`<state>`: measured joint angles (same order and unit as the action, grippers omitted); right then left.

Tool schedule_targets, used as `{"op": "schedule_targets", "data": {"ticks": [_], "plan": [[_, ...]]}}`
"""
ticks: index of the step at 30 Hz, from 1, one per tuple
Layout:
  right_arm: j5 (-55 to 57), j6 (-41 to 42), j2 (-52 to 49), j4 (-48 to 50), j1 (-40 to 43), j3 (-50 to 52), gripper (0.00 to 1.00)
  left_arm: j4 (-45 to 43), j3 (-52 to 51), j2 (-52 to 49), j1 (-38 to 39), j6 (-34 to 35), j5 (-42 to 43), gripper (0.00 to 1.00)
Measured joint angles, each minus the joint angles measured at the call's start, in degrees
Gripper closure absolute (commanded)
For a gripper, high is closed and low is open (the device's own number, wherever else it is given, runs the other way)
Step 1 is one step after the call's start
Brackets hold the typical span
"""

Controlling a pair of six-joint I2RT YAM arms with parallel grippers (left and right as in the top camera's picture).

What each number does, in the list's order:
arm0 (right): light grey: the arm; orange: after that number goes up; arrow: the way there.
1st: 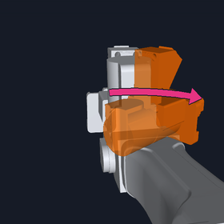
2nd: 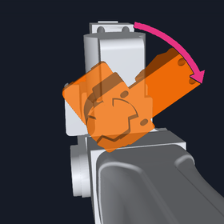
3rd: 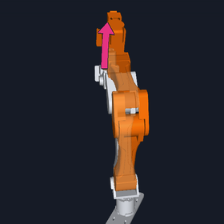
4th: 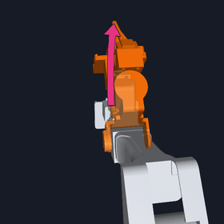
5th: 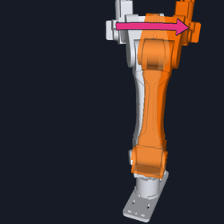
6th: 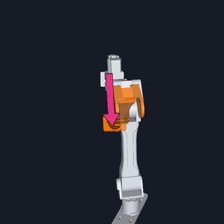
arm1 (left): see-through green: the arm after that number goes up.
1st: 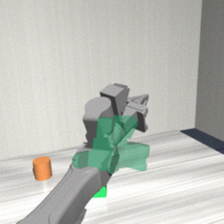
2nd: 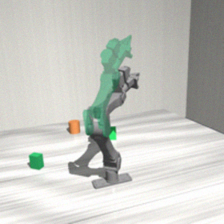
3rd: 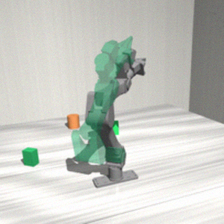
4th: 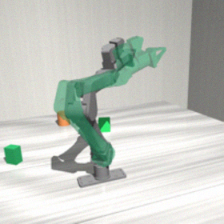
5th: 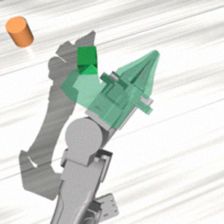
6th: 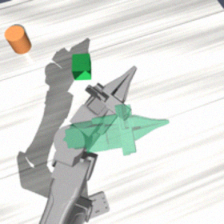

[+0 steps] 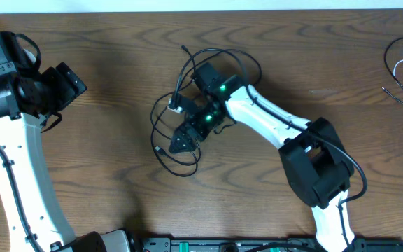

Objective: Untangle cables
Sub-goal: 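Carry the black cables right with the right gripper to the edge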

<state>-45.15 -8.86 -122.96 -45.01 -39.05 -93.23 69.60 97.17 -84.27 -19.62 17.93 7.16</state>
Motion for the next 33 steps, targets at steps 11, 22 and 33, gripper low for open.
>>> {"op": "schedule_targets", "data": {"ticks": [11, 22, 33], "plan": [[17.0, 11.6, -1.8, 4.0, -5.4, 0.0, 0.99, 0.0, 0.0, 0.0, 0.0, 0.0, 0.0, 0.09], [24.5, 13.0, 0.6, -4.3, 6.1, -9.6, 0.99, 0.0, 0.0, 0.0, 0.0, 0.0, 0.0, 0.09], [38.3, 13.1, 18.1, -15.3, 38.7, -42.9, 0.99, -0.6, 0.0, -0.2, 0.0, 0.0, 0.0, 0.09]]}}
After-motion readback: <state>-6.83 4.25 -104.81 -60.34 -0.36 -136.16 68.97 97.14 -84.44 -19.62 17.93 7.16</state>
